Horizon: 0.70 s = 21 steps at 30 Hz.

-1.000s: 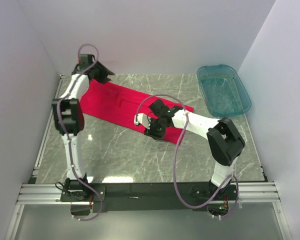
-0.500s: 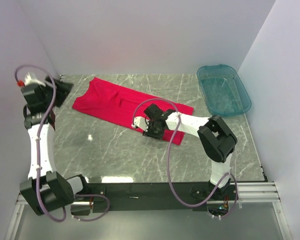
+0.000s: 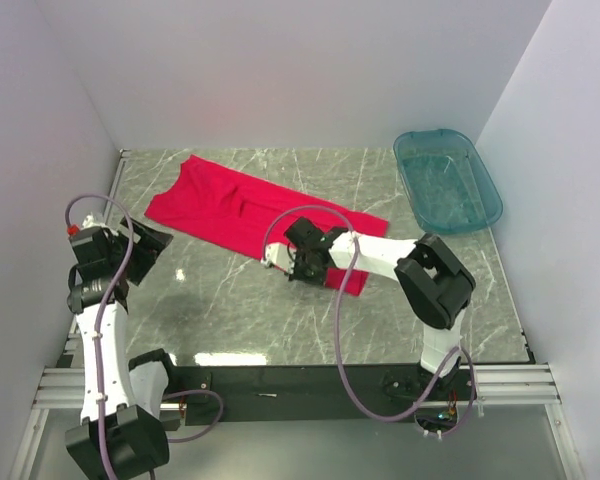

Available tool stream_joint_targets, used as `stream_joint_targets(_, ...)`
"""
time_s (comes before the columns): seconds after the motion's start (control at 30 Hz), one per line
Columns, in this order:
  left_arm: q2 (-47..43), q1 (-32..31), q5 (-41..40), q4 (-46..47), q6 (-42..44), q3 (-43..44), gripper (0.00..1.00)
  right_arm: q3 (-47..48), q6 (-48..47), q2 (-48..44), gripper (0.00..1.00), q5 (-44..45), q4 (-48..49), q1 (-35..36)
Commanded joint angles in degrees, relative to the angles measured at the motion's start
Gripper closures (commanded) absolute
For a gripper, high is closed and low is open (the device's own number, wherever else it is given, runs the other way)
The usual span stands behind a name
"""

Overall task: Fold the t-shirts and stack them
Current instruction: Fold the tshirt

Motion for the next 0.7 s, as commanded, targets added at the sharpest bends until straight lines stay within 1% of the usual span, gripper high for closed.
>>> stream_joint_targets(0.0, -1.45, 0.37, -3.76, -4.09, -1.3, -1.78, 0.11, -4.42, -0.98, -4.52, 1.0, -6.46, -5.16, 5.95)
stream_joint_targets(0.03, -1.1, 0.45, -4.73, -5.49, -1.74, -2.23, 0.11, -5.47, -0.89, -4.88, 1.0, -7.53, -5.68, 9.71)
stream_joint_targets(0.1, -0.66, 0.37, -4.48, -6.29, -3.06, -3.8, 0.12, -5.66, 0.25, -4.8, 1.0, -11.73, -6.04, 14.38)
stream_joint_targets(0.13, -0.23, 0.37, -3.86, -6.73, -3.59, -4.16, 0.12, -4.27, 0.78, -4.19, 1.0, -12.62, -6.04, 18.49)
stream_joint_targets(0.2, -0.05, 0.37, -2.63, -7.43, -4.64, -4.34, 0.12, -1.02, 3.14, -0.43, 1.0, -12.63, -6.04, 21.68)
stream_joint_targets(0.23, -0.13, 0.37, -1.93, -7.35, -5.17, -4.51, 0.12, 3.96, 5.24, 1.25, 0.89, -12.37, -6.04, 23.52)
stream_joint_targets(0.27, -0.13, 0.45, -1.75, -7.35, -5.52, -4.6, 0.12, 7.05, 6.05, 4.83, 0.77, -12.72, -6.65, 23.8)
stream_joint_targets(0.3, -0.22, 0.37, -1.31, -7.09, -5.96, -4.95, 0.12, 13.7, 6.92, 6.43, 0.7, -13.07, -8.92, 23.89)
stream_joint_targets(0.33, -0.14, 0.28, -0.79, -6.47, -6.31, -5.39, 0.12, 16.81, 7.28, 7.58, 0.59, -13.42, -10.5, 23.55)
stream_joint_targets(0.4, 1.17, 0.37, 0.88, -4.02, -7.28, -6.7, 0.14, 21.13, 8.07, 7.16, 0.51, -14.82, -12.62, 20.57)
stream_joint_targets(0.43, 2.14, 0.37, 1.24, -3.14, -7.37, -7.06, 0.16, 21.24, 8.34, 6.02, 0.48, -15.61, -12.72, 19.08)
stream_joint_targets(0.47, 3.46, 0.37, 1.68, -0.78, -7.89, -7.76, 0.16, 20.89, 8.43, 3.14, 0.48, -17.36, -12.63, 14.54)
stream_joint_targets(0.5, 4.95, 0.37, 2.46, 0.9, -8.25, -8.03, 0.2, 19.84, 8.6, 1.63, 0.47, -18.51, -12.2, 12.05)
stream_joint_targets(0.53, 8.97, 0.37, 3.17, 2.74, -8.51, -8.29, 0.23, 19.4, 9.3, 0.4, 0.46, -20.0, -11.84, 8.81)
stream_joint_targets(0.57, 11.27, 0.28, 4.31, 7.63, -8.86, -8.73, 0.24, 18.96, 9.83, -1.09, 0.46, -22.89, -11.58, 2.95)
stream_joint_targets(0.6, 16.51, 0.28, 7.97, 9.94, -9.3, -8.73, 0.31, 18.78, 10.62, -1.28, 0.46, -24.83, -10.53, -0.68)
stream_joint_targets(0.67, 21.72, 0.19, 11.68, 15.13, -8.69, -7.51, 0.4, 18.95, 16.13, 0.37, 0.45, -28.09, -7.73, -6.4)
